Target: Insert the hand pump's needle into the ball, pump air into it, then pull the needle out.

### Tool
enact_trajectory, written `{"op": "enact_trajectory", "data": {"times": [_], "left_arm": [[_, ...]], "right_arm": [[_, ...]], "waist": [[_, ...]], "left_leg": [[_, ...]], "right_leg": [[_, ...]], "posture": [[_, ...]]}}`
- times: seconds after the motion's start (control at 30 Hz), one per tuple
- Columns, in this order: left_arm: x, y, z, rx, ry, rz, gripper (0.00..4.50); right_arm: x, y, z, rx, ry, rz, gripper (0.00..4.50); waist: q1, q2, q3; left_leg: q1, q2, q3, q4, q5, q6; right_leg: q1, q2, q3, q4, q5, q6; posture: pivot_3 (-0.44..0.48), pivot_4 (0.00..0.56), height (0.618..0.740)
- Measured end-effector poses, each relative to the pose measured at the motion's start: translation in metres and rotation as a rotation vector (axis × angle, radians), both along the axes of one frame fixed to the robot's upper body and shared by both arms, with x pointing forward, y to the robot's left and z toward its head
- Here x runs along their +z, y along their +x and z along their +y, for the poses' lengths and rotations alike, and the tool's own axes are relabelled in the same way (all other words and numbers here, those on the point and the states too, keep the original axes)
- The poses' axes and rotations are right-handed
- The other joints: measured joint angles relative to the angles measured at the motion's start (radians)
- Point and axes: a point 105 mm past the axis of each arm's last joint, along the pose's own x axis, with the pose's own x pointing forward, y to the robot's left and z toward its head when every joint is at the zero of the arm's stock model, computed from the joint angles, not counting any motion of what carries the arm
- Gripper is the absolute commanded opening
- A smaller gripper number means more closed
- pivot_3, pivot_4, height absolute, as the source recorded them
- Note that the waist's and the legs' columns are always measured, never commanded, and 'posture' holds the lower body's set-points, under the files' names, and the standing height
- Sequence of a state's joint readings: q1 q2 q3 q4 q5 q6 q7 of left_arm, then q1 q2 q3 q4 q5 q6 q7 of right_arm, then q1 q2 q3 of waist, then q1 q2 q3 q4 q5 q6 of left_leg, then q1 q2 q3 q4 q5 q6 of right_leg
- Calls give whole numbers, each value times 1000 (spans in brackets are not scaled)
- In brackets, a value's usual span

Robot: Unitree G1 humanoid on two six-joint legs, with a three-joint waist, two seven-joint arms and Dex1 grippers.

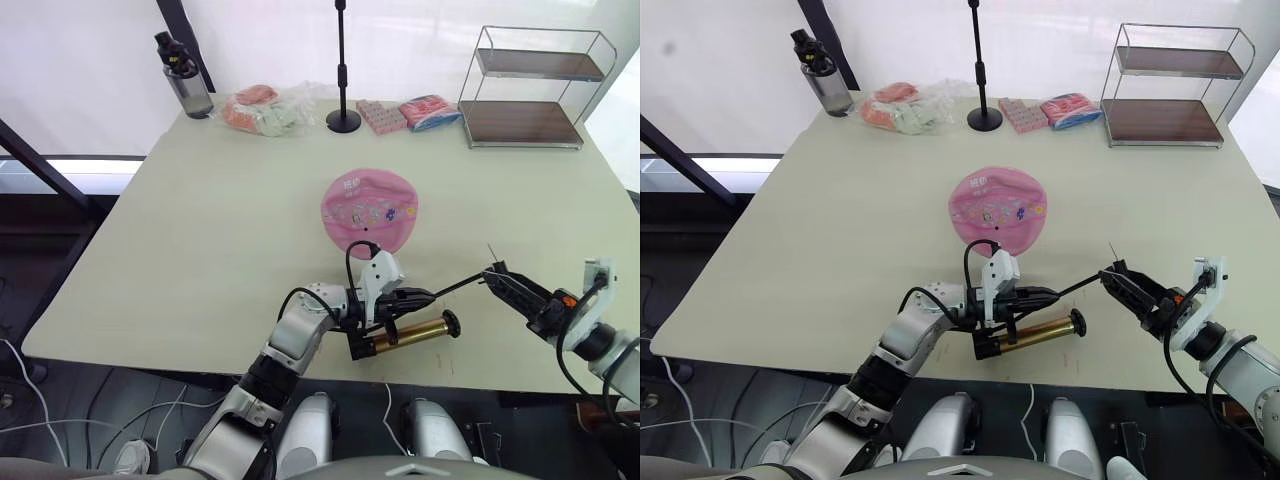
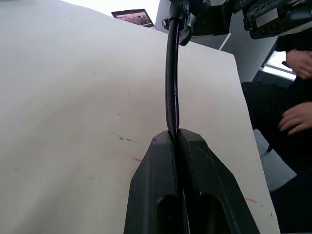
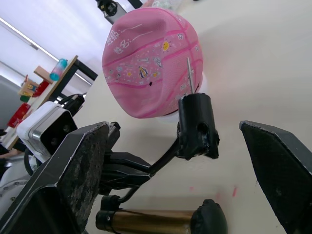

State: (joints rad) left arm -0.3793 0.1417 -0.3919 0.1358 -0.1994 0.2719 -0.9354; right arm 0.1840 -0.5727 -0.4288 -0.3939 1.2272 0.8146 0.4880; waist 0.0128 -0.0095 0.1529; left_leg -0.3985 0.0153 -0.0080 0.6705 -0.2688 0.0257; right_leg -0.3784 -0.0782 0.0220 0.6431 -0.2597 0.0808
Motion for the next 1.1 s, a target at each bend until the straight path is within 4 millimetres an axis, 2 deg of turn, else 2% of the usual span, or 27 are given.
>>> {"op": "enact_trajectory", "data": {"times": [0.43,0.53,0.73,0.77,1.1], "left_arm": [[-1,-1,0,0,0,3,17],[-2,-1,0,0,1,6,0],[-4,-2,0,1,2,11,0],[-4,-2,0,1,2,11,0],[-5,-3,0,2,3,15,0]], "right_arm": [[2,0,1,5,10,10,4500],[2,0,0,4,9,10,3634],[1,0,0,2,3,10,522],[1,0,0,2,1,10,340],[0,0,-1,3,-14,9,343]], "waist": [[0,0,0],[0,0,0],[0,0,0],[0,0,0],[0,0,0]], "left_leg": [[0,0,0,0,0,0],[0,0,0,0,0,0],[0,0,0,0,0,0],[0,0,0,0,0,0],[0,0,0,0,0,0]], "right_leg": [[0,0,0,0,0,0],[0,0,0,0,0,0],[0,0,0,0,0,0],[0,0,0,0,0,0],[0,0,0,0,0,0]], "posture": [[0,150,736],[0,150,736],[0,150,736],[0,150,736],[0,150,736]]}}
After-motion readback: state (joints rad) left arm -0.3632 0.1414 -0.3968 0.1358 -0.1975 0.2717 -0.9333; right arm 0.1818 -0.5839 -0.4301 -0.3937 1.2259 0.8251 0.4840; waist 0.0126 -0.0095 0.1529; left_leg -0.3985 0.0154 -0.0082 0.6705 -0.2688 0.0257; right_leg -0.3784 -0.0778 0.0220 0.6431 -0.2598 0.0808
